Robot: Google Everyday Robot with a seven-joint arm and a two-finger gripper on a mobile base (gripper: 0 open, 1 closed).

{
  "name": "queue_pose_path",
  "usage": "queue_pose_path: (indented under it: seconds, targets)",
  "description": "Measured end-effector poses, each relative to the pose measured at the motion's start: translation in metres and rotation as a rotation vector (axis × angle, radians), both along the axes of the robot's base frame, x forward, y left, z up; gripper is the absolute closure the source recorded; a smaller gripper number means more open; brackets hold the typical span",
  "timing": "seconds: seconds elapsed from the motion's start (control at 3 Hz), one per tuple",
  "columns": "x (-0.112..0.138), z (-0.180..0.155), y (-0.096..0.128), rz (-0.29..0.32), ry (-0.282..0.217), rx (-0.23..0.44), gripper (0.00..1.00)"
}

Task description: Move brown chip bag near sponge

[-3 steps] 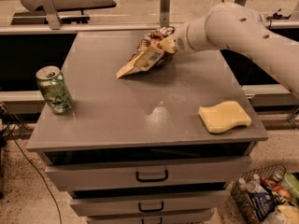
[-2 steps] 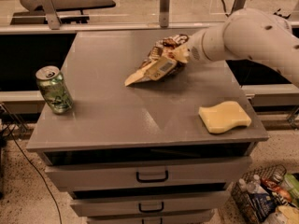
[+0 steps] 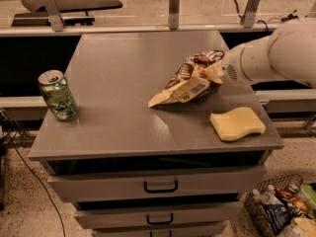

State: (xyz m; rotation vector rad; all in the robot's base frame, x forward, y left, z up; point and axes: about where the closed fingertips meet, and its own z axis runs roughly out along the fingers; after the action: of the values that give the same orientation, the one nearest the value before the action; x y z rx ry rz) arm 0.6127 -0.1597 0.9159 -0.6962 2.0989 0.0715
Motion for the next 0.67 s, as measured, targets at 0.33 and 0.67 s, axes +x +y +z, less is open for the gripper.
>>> queue_pose_path:
  seconds: [0.33, 0.67]
  targets:
    - [-0.017, -0.011, -0.002, -0.019, 0.052, -0.003, 0.74]
    - [-0.017, -0.024, 0.004, -0.019, 0.078, 0.013, 0.52]
